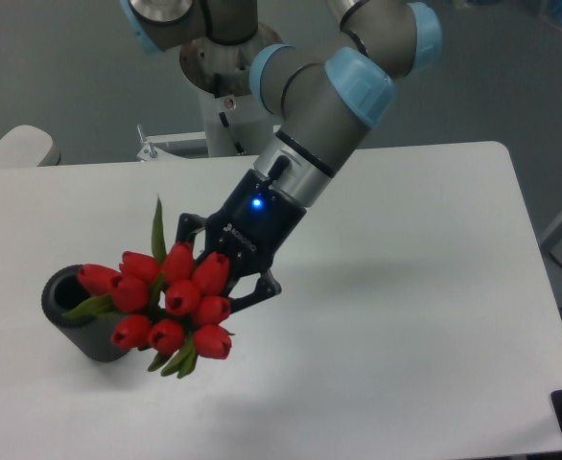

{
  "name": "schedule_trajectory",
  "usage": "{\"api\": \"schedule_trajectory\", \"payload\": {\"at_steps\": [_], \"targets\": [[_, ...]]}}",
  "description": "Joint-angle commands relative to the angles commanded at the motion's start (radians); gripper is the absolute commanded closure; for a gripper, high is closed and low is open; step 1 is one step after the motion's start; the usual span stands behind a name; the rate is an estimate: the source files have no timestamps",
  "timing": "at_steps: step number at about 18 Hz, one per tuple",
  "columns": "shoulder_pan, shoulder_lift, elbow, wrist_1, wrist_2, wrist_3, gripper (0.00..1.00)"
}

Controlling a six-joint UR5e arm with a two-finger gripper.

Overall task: Insert the flowers into the vase
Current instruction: 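Carry the red tulip bunch with the gripper toward the black vase, then raise the tulips and position the stems above the vase opening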

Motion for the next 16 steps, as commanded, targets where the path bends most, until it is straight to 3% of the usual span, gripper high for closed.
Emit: {"api": "schedule_trajectory", "payload": {"at_steps": [6, 11, 16], "targets": [[-0.011, 0.072, -0.003, 0.0, -0.061, -0.078, 0.67], [-0.041, 0.146, -0.046, 0.0, -0.072, -0.075, 0.67], [-0.095, 0.166, -0.054, 0.002, -0.072, -0.071, 0.67]]}}
